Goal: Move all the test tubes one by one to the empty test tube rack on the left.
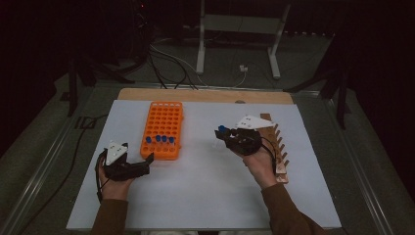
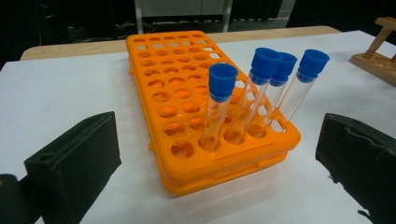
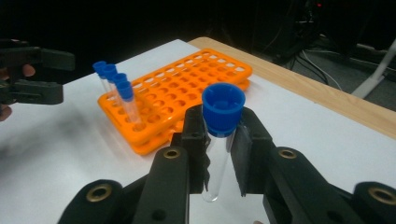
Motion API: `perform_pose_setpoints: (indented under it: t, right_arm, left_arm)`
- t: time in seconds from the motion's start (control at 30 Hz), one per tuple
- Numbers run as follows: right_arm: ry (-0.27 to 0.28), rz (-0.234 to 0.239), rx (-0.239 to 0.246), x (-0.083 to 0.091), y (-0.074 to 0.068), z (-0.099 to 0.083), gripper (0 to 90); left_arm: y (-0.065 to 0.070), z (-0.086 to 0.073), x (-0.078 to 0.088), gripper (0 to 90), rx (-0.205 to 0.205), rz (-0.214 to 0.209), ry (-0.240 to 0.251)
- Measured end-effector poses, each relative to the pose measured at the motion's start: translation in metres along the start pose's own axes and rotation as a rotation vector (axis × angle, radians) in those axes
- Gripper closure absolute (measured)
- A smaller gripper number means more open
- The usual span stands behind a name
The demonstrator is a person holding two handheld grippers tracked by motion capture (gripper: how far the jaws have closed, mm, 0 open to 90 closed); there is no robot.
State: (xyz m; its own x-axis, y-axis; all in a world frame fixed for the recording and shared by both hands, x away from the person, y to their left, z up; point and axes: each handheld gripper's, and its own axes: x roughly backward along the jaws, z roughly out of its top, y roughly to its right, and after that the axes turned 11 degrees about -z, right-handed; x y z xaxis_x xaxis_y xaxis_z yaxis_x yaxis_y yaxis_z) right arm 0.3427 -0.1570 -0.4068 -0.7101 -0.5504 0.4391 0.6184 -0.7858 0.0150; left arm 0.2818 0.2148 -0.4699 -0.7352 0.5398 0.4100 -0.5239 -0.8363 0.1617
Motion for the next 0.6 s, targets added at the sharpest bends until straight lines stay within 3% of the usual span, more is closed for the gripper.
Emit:
perform_pose_setpoints:
  t: [0.33, 0.6]
  right_arm:
    - [-0.006, 0.036, 0.014, -0.006, -0.015, 0.001, 77.0]
    - [-0.003, 0.078, 0.014, -0.009, -0.027, 0.001, 77.0]
  left_arm:
    - [0.008, 0.006, -0.001, 0.7, -0.019, -0.028, 0.004]
    - [0.024, 0.013, -0.003, 2.4, -0.051, -0.084, 0.008]
